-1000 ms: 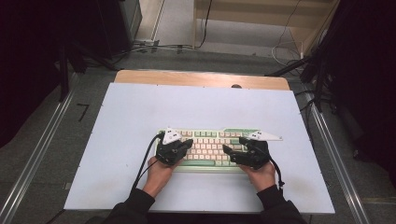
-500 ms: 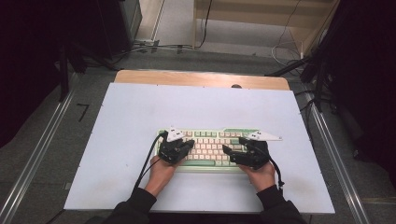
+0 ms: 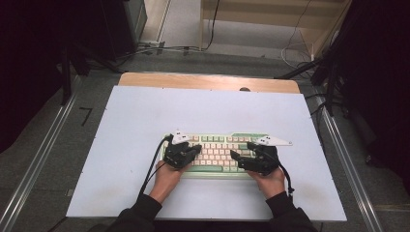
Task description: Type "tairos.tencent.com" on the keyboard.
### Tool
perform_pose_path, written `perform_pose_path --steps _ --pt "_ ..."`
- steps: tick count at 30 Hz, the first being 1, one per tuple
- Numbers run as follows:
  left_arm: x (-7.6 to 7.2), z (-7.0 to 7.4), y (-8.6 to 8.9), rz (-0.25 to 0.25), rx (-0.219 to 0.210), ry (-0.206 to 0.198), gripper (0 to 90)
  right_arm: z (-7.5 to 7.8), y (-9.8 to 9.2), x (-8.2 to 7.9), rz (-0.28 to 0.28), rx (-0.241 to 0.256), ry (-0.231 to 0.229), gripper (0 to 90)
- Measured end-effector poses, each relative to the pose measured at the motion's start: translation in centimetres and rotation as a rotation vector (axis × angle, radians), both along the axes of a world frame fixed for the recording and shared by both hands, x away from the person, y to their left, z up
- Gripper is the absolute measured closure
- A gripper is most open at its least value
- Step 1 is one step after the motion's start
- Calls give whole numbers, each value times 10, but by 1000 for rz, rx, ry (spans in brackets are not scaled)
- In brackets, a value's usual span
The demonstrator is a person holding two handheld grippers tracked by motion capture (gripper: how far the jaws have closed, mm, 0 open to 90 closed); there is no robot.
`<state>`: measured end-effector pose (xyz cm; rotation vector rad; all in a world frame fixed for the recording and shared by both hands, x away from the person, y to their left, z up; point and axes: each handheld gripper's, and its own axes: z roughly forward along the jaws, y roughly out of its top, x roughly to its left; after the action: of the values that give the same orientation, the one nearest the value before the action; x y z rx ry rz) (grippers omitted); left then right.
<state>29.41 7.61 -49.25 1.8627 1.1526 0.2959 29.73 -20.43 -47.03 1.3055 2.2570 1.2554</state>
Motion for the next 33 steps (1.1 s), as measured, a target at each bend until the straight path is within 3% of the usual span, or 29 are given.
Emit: perform_pose_path --steps 5,7,14,18,23,29,33 --pt "-2 6 7 10 -34 -15 806 0 0 0 1 -2 0 214" --pt "-5 10 12 8 -49 -27 719 0 0 0 1 -3 2 214" --pt "-9 14 22 44 -47 -49 468 0 1 -1 2 -3 2 214" --pt "-13 18 34 61 -54 -61 413 -1 0 0 0 -3 3 214" --pt "-19 20 51 78 -50 -75 402 0 0 0 1 -3 3 214" --pt "-23 18 63 92 -49 -62 405 0 0 0 0 -2 4 214" --pt "-27 15 64 81 -51 -66 555 -1 0 0 -1 -2 3 214"
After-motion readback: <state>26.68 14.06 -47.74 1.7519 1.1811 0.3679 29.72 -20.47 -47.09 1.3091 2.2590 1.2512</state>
